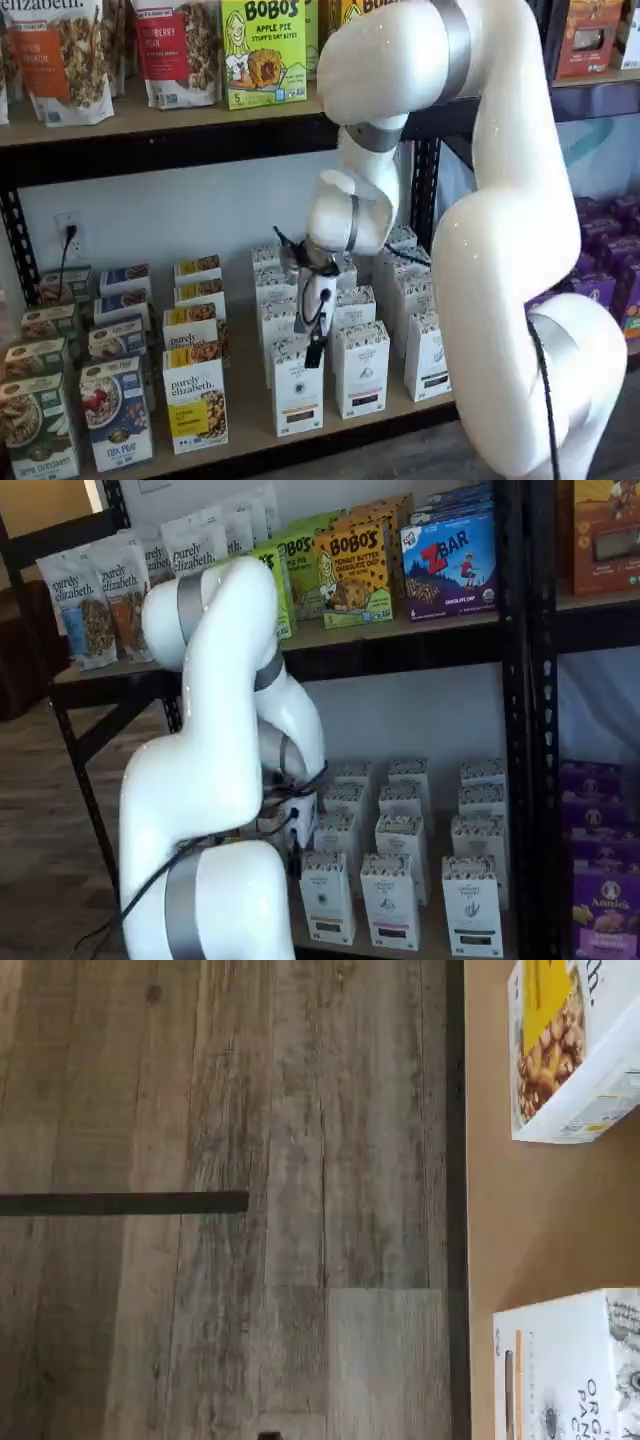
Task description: Pick up the white box with a yellow strip in the middle, on the bottom shelf, the fourth box from the left
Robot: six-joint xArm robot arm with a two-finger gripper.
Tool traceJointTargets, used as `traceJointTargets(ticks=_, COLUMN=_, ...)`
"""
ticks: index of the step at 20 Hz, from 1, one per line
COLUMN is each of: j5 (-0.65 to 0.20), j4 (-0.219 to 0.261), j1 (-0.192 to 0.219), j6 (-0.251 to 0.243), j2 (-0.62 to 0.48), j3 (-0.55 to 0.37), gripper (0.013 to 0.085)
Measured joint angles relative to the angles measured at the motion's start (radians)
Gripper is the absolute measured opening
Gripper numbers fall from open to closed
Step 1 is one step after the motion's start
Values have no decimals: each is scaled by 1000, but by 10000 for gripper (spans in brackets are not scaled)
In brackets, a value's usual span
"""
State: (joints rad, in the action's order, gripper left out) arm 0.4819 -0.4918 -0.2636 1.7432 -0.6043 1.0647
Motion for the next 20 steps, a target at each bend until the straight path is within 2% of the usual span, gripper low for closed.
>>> traceJointTargets(ticks=2, j5=2, j4=30, j1=1, j6=-26, j2=-2, j3=-1, gripper=850)
traceJointTargets(ticks=6, j5=-9, j4=24, j1=0, j6=-19, j2=-3, j3=-11, gripper=850)
traceJointTargets(ticks=8, j5=-24, j4=7, j1=-3, j6=-5, j2=-4, j3=-17, gripper=850)
traceJointTargets(ticks=13, j5=-73, j4=-73, j1=-15, j6=61, j2=-11, j3=-25, gripper=850)
traceJointTargets(ticks=20, j5=-96, j4=-94, j1=-25, j6=71, j2=-44, j3=3, gripper=850)
